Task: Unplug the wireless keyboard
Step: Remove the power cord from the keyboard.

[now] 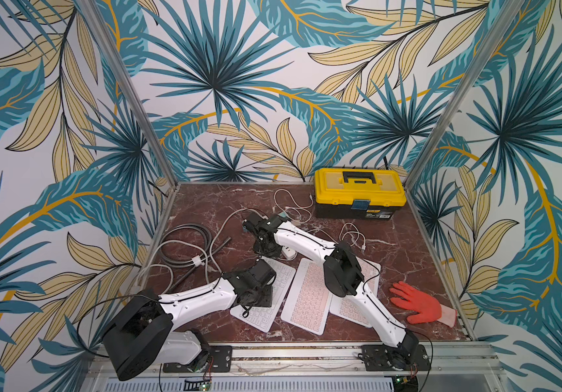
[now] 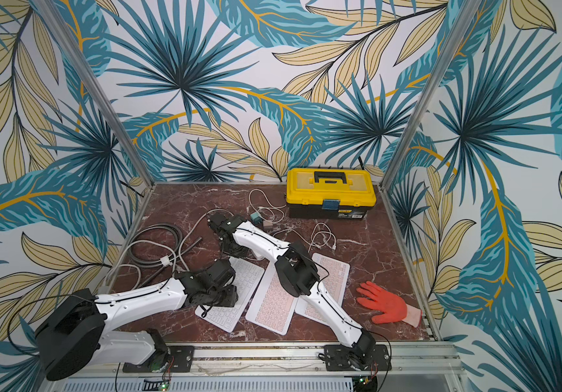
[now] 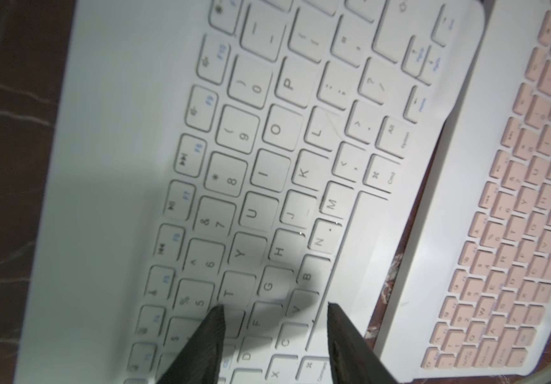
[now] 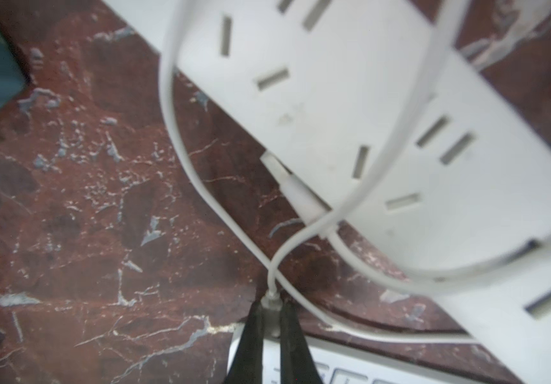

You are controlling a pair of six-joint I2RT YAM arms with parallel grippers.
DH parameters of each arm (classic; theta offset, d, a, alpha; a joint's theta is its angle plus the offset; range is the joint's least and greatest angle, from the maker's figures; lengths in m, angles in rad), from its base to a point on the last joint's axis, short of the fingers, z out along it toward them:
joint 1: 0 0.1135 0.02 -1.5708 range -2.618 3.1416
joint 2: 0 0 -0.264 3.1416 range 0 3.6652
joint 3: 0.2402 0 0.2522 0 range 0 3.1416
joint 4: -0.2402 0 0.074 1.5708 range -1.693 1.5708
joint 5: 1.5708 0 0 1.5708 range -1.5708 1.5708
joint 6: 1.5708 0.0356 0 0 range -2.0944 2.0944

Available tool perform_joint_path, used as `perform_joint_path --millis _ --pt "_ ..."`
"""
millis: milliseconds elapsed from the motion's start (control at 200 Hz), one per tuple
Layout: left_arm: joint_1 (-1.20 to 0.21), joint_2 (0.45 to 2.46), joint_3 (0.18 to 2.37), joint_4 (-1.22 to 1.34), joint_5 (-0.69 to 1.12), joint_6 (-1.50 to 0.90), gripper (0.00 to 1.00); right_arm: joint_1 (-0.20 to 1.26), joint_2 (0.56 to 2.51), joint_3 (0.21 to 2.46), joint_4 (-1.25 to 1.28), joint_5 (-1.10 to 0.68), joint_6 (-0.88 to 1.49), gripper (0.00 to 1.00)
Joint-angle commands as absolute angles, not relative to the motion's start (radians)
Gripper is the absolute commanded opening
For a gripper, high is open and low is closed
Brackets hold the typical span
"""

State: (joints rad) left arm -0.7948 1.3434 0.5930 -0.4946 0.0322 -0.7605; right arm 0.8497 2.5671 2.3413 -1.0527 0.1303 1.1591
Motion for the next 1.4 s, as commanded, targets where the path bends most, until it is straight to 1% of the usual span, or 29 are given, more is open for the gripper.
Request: perform_joint_path --millis 0,50,65,120,230,421,556,676,896,1006,1207,1307,1397 --pt "-0.786 1.424 0.467 -0.574 0.092 -0.796 0.52 0.81 2.603 2.234 -1.114 0.158 1.283 0.03" --pt "-0.787 1.419 0.463 -0.574 0.093 -0.796 0.52 0.81 2.596 2.225 -1.11 0.124 1.336 0.03" --pt "-0.784 1.417 0.463 -0.574 0.093 -0.796 0.52 0.783 2.593 2.222 -1.108 0.113 1.353 0.04" --pt "-0.781 1.41 0.462 -0.574 0.093 -0.796 0.52 0.768 2.584 2.206 -1.09 0.076 1.395 0.04" --pt "-0.775 1.404 0.455 -0.568 0.099 -0.798 0.52 0.758 2.581 2.224 -1.077 0.086 1.387 0.04" --pt "-0.753 1.402 0.432 -0.542 0.131 -0.793 0.52 0.775 2.636 2.345 -1.07 0.15 1.135 0.04" --pt "-0.73 1.398 0.423 -0.532 0.15 -0.787 0.52 0.794 2.634 2.336 -1.031 0.173 0.992 0.03" --pt "-0.728 1.423 0.423 -0.527 0.161 -0.79 0.52 0.798 2.619 2.302 -0.996 0.172 0.953 0.03" --pt "-0.721 1.476 0.529 -0.528 0.175 -0.779 0.52 0.857 2.62 2.256 -1.003 0.034 1.111 0.02" --pt "-0.721 1.474 0.548 -0.531 0.167 -0.778 0.53 0.862 2.603 2.269 -1.033 0.03 1.13 0.02" --pt "-0.725 1.5 0.506 -0.53 0.196 -0.819 0.52 0.86 2.578 2.269 -1.123 0.065 1.219 0.02" --pt "-0.746 1.495 0.476 -0.531 0.212 -0.852 0.51 0.845 2.55 2.188 -1.125 0.068 1.323 0.03" --pt "-0.759 1.485 0.451 -0.532 0.231 -0.871 0.51 0.82 2.509 2.08 -1.068 0.051 1.413 0.03"
